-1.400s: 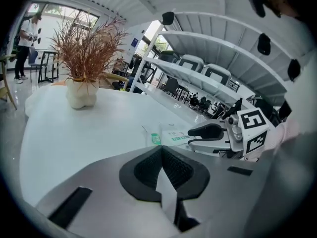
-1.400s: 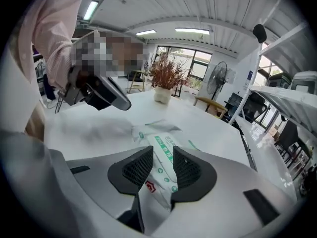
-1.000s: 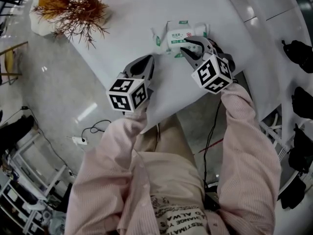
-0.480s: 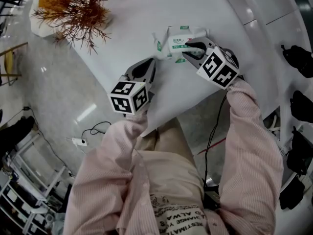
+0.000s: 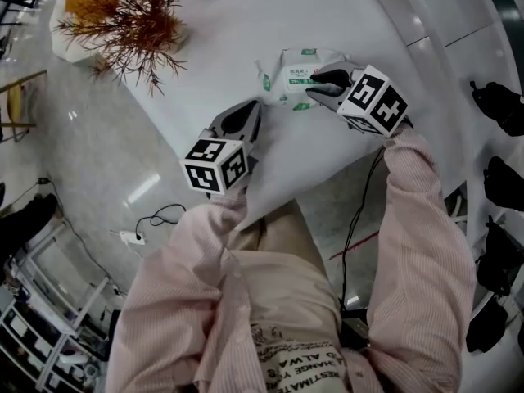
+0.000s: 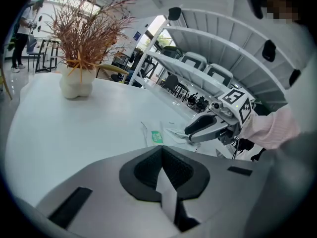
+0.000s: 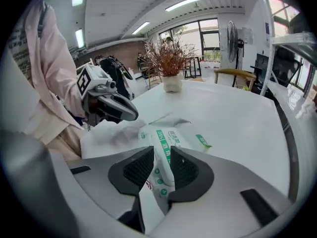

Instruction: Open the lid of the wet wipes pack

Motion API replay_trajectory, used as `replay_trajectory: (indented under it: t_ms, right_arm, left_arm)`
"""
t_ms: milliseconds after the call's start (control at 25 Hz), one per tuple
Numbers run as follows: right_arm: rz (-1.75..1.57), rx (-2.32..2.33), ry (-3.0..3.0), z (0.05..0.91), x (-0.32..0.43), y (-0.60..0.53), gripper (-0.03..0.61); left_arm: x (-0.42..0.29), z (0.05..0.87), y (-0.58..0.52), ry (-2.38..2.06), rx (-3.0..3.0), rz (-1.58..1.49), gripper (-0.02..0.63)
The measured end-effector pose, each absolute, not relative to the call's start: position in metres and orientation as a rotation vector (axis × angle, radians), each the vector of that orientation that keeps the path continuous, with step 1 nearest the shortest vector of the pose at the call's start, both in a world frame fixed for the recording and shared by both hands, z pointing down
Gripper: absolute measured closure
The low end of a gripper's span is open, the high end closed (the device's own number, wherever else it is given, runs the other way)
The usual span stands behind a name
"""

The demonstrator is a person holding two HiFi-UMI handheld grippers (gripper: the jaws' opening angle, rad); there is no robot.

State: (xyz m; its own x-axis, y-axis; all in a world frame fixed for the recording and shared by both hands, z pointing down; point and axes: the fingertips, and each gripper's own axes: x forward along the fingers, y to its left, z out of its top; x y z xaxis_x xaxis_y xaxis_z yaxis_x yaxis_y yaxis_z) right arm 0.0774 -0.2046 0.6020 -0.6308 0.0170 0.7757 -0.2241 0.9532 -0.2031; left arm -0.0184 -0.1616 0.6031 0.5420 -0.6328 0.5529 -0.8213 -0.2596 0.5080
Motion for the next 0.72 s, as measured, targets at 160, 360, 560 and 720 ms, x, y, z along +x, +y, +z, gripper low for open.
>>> replay_trajectory:
  t_ms: [160,360,560,720]
  right_arm:
    - [0.382,0.123,-2.236,0.598,0.077,-0.207,0.482]
    - [0.355,0.104,-2.258,0.594,0.076,-0.209,0.483]
    - [0.312,0.123,-2.315,0.583,0.073,-0.217,0.498]
    - [0.304,0.133,-2.349,0.576,0.071,-0.224,0.511]
  left_arm:
    - [-0.019,0.603,-0.164,-1.177,1.984,0.295,0.614]
    - [-0.021,0.603,-0.167,-1.185,1.975,0.288,0.614]
    - [-0.025,0.602,-0.170,-1.200,1.966,0.270,0.614]
    - [-0.024,0.600,-0.173,-1.206,1.960,0.261,0.614]
